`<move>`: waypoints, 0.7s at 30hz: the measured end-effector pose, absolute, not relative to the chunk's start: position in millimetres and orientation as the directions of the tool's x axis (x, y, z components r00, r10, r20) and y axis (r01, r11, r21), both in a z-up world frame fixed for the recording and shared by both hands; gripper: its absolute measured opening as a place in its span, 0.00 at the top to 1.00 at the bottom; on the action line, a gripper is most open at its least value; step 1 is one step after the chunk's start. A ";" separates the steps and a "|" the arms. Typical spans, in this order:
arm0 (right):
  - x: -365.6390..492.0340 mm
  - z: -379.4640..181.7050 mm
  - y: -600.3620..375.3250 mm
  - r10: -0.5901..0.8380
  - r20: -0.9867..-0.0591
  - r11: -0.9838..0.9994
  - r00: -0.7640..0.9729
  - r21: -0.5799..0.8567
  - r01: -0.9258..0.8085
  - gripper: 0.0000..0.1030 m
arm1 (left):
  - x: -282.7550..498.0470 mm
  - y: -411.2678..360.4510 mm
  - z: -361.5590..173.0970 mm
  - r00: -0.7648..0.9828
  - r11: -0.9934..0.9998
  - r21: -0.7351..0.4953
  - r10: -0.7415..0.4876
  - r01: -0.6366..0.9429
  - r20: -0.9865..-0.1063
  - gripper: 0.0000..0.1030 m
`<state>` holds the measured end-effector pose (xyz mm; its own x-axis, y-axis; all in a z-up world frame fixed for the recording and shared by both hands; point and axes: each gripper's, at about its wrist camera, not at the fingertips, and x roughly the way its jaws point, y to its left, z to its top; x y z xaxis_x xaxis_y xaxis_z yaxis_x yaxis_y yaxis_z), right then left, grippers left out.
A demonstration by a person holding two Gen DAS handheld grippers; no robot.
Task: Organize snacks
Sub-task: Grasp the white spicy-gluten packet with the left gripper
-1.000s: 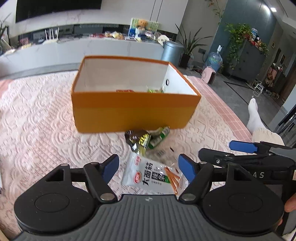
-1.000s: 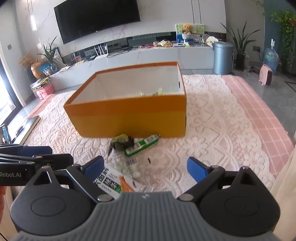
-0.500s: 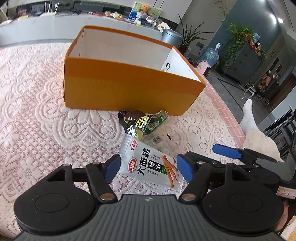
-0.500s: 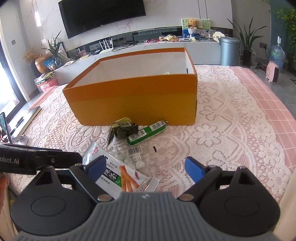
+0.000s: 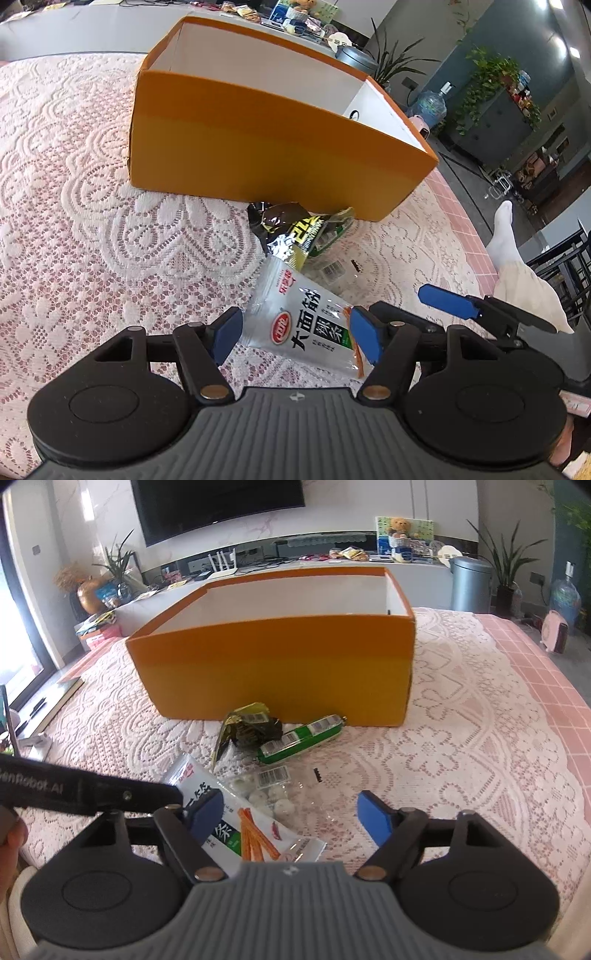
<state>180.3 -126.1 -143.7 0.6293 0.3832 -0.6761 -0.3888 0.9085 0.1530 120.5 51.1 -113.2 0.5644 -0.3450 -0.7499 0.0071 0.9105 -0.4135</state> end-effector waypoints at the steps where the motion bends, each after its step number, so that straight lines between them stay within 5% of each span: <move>1: 180.6 -145.3 -125.4 0.385 -0.677 0.907 0.627 0.151 -0.394 0.28 | 121.0 51.6 -114.5 0.566 0.910 -0.415 -0.346 0.007 -0.748 0.25; 7: 185.2 -153.9 -120.9 0.390 -0.693 0.902 0.606 0.153 -0.405 0.33 | 127.2 50.1 -125.3 0.573 0.913 -0.408 -0.342 0.016 -0.744 0.25; 12: 189.9 -164.1 -121.1 0.378 -0.725 0.906 0.575 0.161 -0.392 0.53 | 133.0 53.4 -140.1 0.541 0.908 -0.418 -0.344 -0.017 -0.768 0.24; 15: 191.6 -166.8 -123.4 0.387 -0.730 0.905 0.563 0.183 -0.385 0.54 | 131.0 51.6 -141.7 0.539 0.903 -0.429 -0.356 -0.011 -0.763 0.24; 21: 190.3 -166.5 -120.5 0.388 -0.727 0.902 0.567 0.172 -0.396 0.55 | 124.8 41.0 -135.0 0.545 0.910 -0.413 -0.359 0.025 -0.758 0.52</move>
